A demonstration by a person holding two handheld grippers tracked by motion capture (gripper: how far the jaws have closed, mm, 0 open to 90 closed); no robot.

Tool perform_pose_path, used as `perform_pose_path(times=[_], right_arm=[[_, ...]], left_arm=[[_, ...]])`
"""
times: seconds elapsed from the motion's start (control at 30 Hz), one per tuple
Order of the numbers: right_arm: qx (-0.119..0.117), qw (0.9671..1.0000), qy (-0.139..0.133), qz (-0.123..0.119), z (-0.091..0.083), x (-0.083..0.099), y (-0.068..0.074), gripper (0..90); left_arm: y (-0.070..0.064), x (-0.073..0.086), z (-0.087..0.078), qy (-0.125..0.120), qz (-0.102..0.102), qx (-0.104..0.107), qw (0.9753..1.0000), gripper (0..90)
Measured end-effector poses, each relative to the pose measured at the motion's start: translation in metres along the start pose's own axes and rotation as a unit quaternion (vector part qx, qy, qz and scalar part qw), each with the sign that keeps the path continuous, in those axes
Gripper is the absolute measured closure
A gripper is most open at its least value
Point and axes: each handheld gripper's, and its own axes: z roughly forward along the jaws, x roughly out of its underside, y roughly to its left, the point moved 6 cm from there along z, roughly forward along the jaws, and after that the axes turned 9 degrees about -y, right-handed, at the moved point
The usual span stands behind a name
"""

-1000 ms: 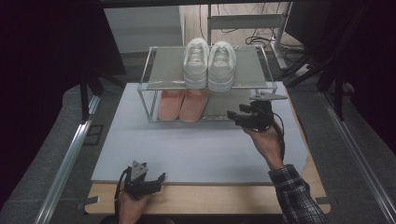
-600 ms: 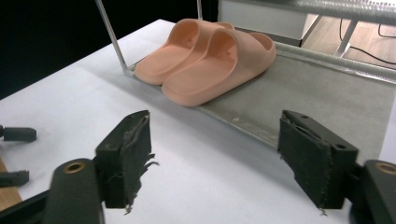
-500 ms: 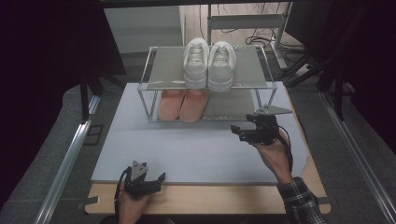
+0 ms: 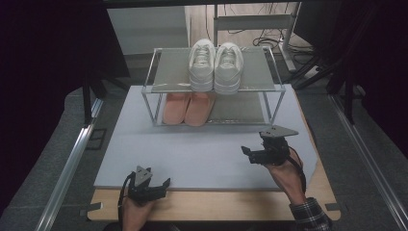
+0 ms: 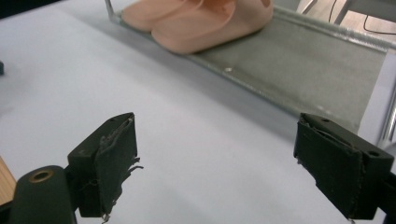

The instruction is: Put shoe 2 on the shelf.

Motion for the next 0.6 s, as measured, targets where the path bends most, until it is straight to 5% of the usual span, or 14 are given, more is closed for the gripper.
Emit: perform_pose_path(times=[0.6], right_arm=[[-0.007, 0.9997, 0.023, 0.007, 0.001, 0.074, 0.013, 12.5]], left_arm=[[0.000, 0.000, 0.000, 0.000, 0.000, -0.001, 1.0000, 13.5]])
